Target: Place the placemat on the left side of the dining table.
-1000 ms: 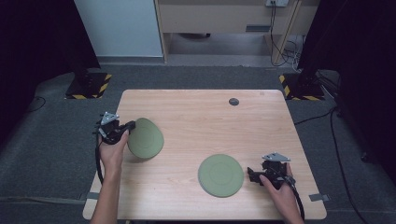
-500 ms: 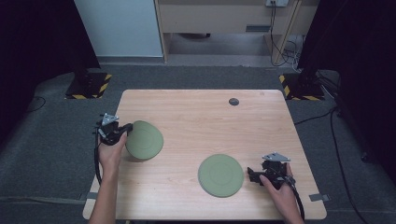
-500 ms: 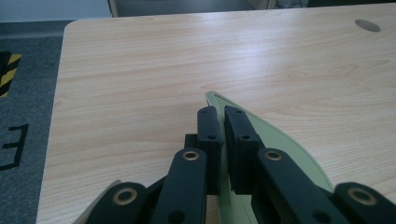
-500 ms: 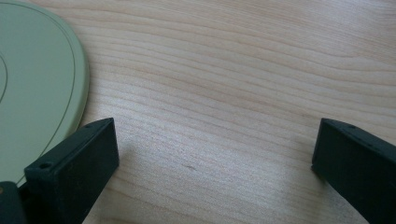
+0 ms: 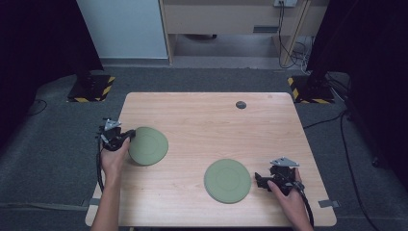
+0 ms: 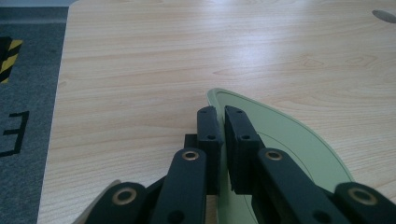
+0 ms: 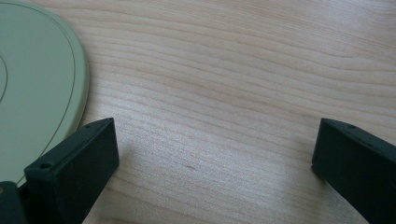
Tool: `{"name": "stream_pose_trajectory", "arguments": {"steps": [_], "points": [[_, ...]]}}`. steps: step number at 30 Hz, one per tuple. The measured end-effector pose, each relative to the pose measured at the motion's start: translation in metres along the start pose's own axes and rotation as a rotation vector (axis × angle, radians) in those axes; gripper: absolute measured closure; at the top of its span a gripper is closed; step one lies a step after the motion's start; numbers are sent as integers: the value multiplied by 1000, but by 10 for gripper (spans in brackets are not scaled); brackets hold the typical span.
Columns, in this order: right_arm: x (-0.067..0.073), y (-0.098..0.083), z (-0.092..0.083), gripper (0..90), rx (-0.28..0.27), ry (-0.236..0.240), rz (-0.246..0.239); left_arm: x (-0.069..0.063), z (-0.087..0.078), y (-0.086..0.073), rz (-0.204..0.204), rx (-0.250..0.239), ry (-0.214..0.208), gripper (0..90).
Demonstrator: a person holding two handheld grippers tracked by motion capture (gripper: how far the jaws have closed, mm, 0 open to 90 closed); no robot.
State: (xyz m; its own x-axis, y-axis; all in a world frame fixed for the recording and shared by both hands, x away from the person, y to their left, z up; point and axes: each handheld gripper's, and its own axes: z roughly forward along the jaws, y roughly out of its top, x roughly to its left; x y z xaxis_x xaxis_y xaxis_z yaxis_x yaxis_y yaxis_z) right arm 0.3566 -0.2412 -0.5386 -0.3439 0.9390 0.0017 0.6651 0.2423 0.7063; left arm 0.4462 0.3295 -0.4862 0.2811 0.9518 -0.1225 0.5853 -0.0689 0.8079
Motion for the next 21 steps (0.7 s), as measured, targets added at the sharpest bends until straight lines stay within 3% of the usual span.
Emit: {"name": "stream_pose_trajectory", "arguments": {"steps": [9, 21], "points": [[0, 0, 0, 9, 0, 0, 0, 3, 2, -3, -2, 2, 9, 846], [0, 0, 0, 9, 0, 0, 0, 1, 5, -6, 35, 9, 46, 841]]}}
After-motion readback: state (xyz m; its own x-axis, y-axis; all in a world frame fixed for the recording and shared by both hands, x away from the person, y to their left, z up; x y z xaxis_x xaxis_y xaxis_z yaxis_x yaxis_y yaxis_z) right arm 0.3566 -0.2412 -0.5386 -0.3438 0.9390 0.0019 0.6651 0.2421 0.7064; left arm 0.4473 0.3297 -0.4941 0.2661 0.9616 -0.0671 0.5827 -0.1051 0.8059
